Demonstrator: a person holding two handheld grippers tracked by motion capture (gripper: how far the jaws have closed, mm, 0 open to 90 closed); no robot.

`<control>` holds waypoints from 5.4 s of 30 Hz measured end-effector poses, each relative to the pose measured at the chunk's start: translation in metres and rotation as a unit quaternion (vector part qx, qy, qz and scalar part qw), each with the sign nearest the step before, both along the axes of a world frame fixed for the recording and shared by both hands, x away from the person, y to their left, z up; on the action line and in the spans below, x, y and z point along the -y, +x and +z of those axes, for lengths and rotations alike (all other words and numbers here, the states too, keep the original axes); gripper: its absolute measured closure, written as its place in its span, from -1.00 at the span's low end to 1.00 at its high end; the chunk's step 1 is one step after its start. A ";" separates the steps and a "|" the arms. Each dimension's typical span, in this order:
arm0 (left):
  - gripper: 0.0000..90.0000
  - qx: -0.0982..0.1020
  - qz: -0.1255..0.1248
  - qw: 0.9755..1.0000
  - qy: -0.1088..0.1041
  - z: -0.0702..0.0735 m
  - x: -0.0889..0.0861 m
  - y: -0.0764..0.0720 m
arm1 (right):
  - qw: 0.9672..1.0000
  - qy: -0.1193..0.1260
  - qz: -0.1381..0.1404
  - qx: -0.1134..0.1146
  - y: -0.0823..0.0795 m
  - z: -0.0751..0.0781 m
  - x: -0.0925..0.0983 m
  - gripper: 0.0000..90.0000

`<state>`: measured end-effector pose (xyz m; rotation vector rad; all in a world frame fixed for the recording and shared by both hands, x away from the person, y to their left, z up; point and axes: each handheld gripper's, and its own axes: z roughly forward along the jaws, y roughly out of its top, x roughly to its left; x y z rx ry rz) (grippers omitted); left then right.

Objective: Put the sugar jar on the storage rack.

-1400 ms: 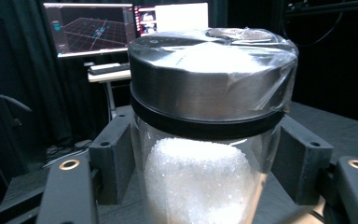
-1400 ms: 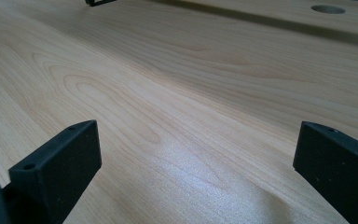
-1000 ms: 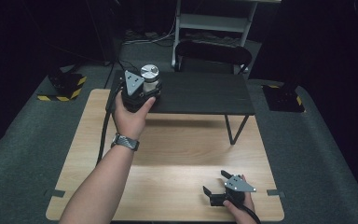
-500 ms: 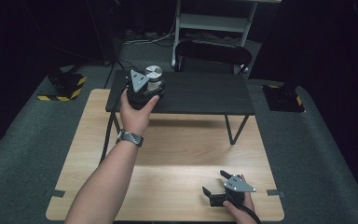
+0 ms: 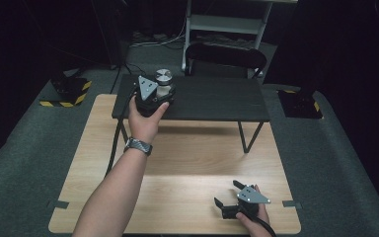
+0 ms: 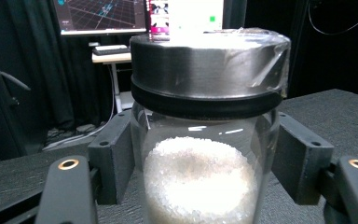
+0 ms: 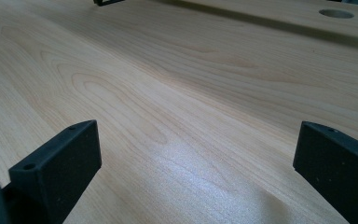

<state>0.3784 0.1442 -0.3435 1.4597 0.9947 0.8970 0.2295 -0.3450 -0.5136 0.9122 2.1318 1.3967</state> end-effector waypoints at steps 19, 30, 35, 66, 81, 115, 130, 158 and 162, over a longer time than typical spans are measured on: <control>-0.99 -0.004 0.002 1.000 -0.005 0.002 -0.008 -0.013 | 1.000 0.001 0.000 0.000 0.000 0.000 0.000 -1.00; -0.99 0.008 0.010 1.000 -0.004 0.001 -0.019 -0.042 | 1.000 -0.001 -0.003 0.000 -0.001 0.000 -0.001 -1.00; -0.99 0.014 0.008 1.000 -0.015 -0.006 -0.035 -0.062 | 1.000 -0.002 -0.005 0.000 -0.001 0.000 -0.001 -1.00; -0.99 0.028 -0.030 0.999 -0.008 -0.100 -0.086 -0.164 | 1.000 -0.005 -0.011 -0.001 -0.002 0.001 -0.004 -1.00; -0.99 -0.023 -0.038 0.999 0.004 -0.156 -0.100 -0.191 | 1.000 -0.005 -0.011 0.000 -0.002 0.001 -0.003 -1.00; -0.99 -0.133 -0.060 0.985 0.097 -0.168 -0.090 -0.179 | 1.000 -0.009 -0.008 0.001 -0.002 0.001 -0.004 -1.00; -0.99 -0.127 -0.065 0.986 0.086 -0.171 -0.094 -0.180 | 1.000 0.000 -0.019 -0.007 -0.001 0.001 -0.003 -1.00; -0.99 -0.125 -0.088 0.988 0.019 -0.179 -0.115 -0.176 | 0.998 0.031 -0.053 -0.002 -0.008 -0.004 -0.001 -1.00; -0.99 -0.128 -0.086 0.988 0.022 -0.178 -0.114 -0.176 | 0.999 0.027 -0.041 0.002 -0.007 -0.005 0.000 -1.00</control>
